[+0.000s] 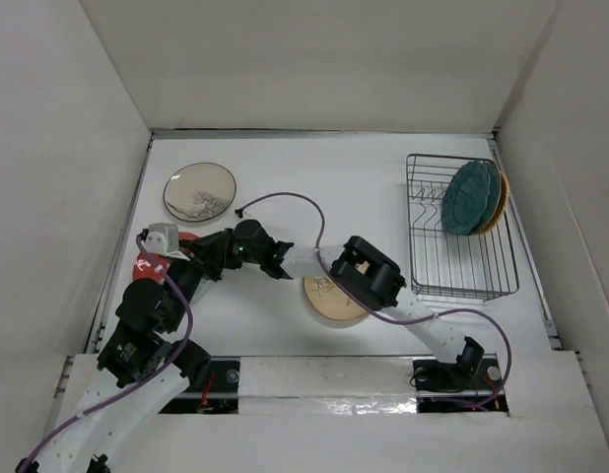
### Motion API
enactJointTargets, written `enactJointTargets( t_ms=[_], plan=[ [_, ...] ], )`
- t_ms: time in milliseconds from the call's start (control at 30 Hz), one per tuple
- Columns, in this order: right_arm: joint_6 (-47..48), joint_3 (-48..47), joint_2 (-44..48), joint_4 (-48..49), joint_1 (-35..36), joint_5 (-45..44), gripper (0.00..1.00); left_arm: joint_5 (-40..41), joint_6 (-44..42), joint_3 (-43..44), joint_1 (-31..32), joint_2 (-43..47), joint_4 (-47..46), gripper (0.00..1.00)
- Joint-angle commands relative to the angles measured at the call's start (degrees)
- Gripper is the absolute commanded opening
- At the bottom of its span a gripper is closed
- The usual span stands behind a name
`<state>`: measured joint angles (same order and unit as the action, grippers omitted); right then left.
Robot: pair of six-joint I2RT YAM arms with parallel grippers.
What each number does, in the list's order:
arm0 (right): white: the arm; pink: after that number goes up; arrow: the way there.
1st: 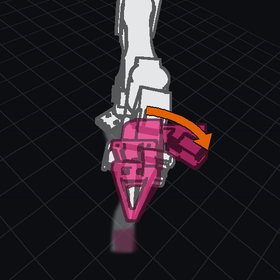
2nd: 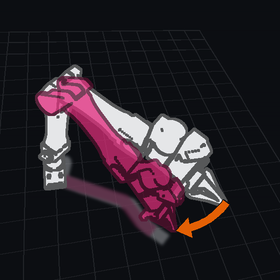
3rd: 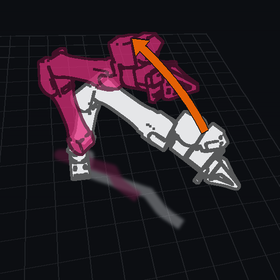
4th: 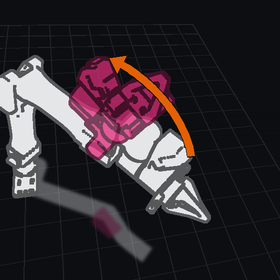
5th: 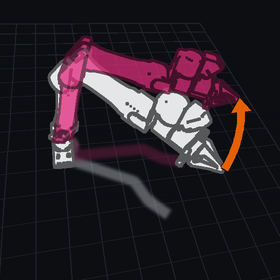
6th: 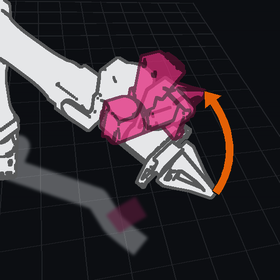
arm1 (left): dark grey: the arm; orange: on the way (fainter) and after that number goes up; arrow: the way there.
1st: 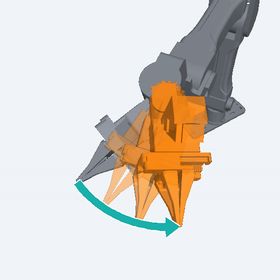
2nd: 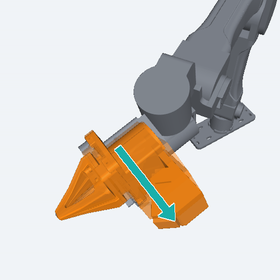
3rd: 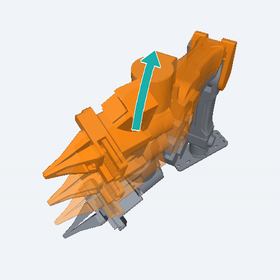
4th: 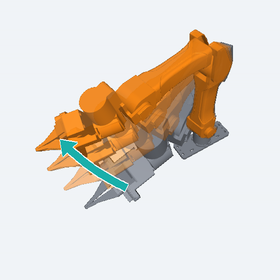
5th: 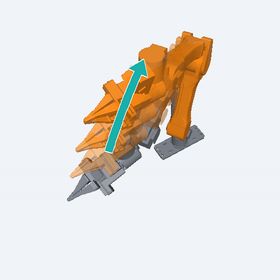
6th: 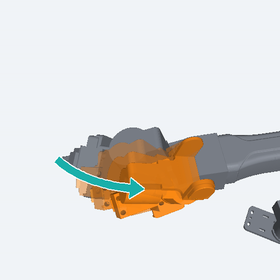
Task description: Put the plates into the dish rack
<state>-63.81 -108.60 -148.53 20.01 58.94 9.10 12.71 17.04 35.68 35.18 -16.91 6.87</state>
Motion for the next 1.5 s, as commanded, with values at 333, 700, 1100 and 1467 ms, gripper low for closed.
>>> enactJointTargets(
  t_ms=[333,700,1100,1467],
  plan=[
    [9.3,24.54,33.71,14.36,-5.48,-1.89,0.0,-0.58,-0.08,0.88,-0.11,5.48,-2.48,0.11],
    [38.56,38.21,77.14,-23.72,-27.01,-27.27,0.0,-6.2,0.01,1.23,-0.11,6.53,-2.22,0.13],
    [61.6,25.02,81.21,-43.48,-51.28,-42.5,0.0,-8.49,-0.51,1.41,-0.11,6.45,-1.78,0.14],
    [72.95,22.72,72.51,-43.83,-53.58,-41.36,0.0,-8.75,-0.6,1.5,-0.11,6.54,-1.78,0.15]
  ],
)
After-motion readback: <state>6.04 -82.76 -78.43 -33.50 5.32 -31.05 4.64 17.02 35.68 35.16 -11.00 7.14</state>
